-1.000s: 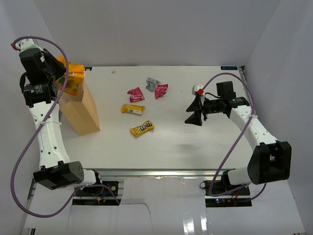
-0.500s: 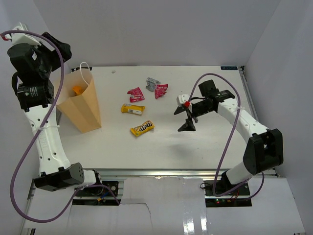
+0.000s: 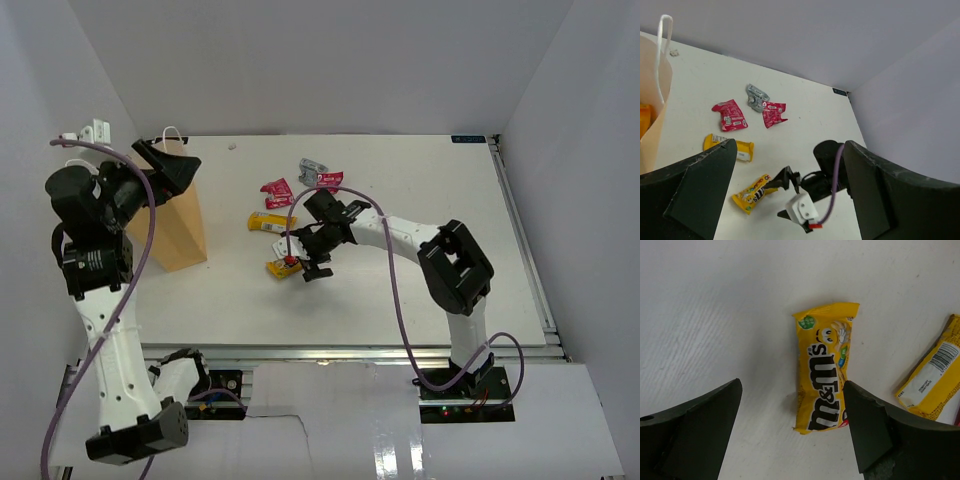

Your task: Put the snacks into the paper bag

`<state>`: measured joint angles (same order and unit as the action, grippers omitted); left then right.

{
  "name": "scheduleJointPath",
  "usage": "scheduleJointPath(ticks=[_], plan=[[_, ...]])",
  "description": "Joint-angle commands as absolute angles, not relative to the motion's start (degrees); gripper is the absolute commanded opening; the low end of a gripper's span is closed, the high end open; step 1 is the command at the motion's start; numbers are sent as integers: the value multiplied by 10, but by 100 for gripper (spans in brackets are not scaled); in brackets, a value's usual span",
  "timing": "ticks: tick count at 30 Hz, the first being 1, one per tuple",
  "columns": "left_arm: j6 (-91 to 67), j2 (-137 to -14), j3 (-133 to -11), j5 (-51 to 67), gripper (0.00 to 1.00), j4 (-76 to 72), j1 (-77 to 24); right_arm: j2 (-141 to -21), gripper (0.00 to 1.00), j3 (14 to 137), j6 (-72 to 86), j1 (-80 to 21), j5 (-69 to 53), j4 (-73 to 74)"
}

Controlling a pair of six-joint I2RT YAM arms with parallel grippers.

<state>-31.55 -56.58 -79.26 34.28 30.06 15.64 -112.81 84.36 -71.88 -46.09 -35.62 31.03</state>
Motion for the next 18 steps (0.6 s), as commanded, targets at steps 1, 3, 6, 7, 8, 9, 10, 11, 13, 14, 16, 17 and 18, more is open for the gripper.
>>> scheduleJointPath(ticks=[1, 3, 6, 7, 8, 9, 10, 11, 13, 14, 16, 17, 18], plan=[[-319, -499, -757, 359, 98, 323, 157, -1151, 87, 892, -637, -467, -297, 228], [-319, -474, -749, 346, 98, 340, 157, -1177, 84, 903, -620, -468, -288, 224], [-300, -462, -760, 331, 98, 364, 157, -1199, 78, 911, -596, -472, -272, 217], [-297, -462, -764, 328, 98, 371, 157, -1205, 74, 916, -591, -473, -272, 223], [-297, -461, -766, 324, 98, 373, 157, -1215, 71, 919, -587, -473, -272, 226], [-298, -461, -766, 318, 98, 374, 157, -1220, 68, 921, -585, -473, -275, 229], [-305, -460, -760, 316, 98, 374, 157, -1223, 62, 923, -583, -474, -277, 233], [-311, -456, -754, 315, 98, 375, 157, -1229, 59, 925, -584, -474, -282, 241], [-338, -450, -723, 315, 98, 376, 157, -1230, 47, 923, -582, -474, -288, 248], [-351, -446, -712, 317, 98, 375, 157, -1230, 42, 919, -581, -474, -294, 253], [-391, -443, -674, 347, 98, 365, 157, -1222, 29, 915, -577, -473, -300, 261], [-407, -443, -661, 362, 98, 358, 157, -1217, 26, 908, -570, -470, -314, 263], [-423, -446, -650, 378, 98, 351, 157, -1209, 22, 902, -565, -467, -325, 265]])
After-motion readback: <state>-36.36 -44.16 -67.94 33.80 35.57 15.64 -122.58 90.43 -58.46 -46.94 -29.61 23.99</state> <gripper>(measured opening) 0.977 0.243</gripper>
